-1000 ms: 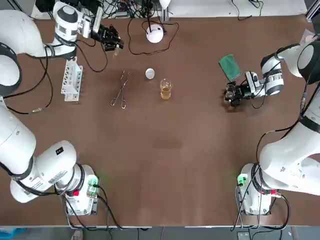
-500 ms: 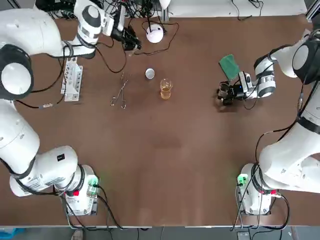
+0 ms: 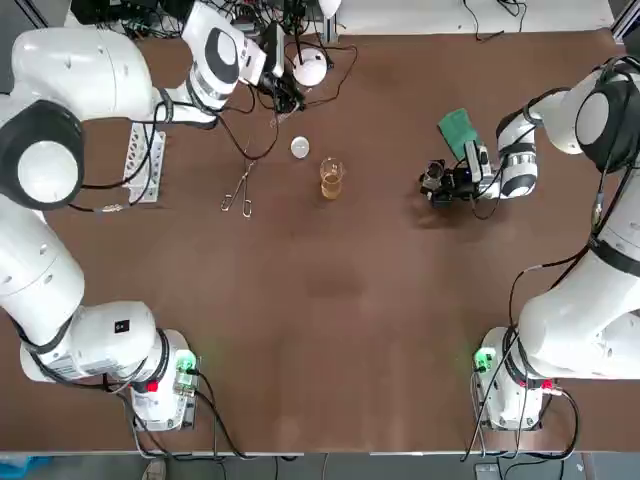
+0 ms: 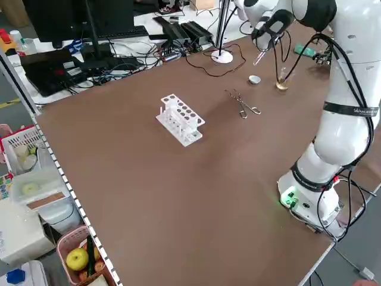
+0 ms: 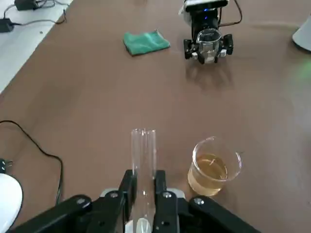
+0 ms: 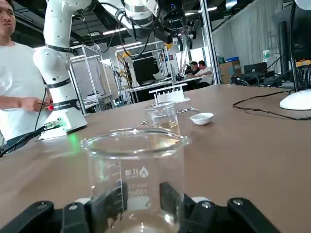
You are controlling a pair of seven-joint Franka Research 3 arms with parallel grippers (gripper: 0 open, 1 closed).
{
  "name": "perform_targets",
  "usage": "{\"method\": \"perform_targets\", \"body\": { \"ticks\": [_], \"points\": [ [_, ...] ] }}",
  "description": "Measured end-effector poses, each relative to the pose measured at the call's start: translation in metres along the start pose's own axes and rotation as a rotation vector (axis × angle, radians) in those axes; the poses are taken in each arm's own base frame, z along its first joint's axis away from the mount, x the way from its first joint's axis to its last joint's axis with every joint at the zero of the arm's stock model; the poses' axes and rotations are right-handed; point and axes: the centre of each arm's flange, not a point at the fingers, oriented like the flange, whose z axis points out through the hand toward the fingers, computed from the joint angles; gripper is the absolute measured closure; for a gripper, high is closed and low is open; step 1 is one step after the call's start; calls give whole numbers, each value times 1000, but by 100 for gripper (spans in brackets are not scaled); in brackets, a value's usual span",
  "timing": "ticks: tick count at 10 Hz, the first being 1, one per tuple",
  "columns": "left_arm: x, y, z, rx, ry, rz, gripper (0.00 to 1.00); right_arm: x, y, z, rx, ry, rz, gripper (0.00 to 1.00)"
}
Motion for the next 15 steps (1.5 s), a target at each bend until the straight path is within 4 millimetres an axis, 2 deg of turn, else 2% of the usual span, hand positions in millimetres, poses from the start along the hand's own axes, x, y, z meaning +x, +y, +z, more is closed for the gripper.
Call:
{"method": "perform_targets", "body": {
  "ticks": [2, 5, 10, 13, 15],
  "points": [
    [9, 10, 16, 0, -62, -24, 79, 1, -5, 21, -27, 4, 17, 61],
    [-8, 11, 43, 12, -175, -22, 79, 2, -14, 62, -63, 21, 46, 61],
    [13, 55, 88, -46, -246, 37, 79, 5, -22, 114, -128, 31, 83, 61],
    [20, 66, 96, -44, -312, 51, 79, 8, -28, 137, -145, 47, 101, 61],
    [19, 66, 96, -30, -354, 51, 79, 9, -29, 139, -152, 50, 105, 61]
  ]
}}
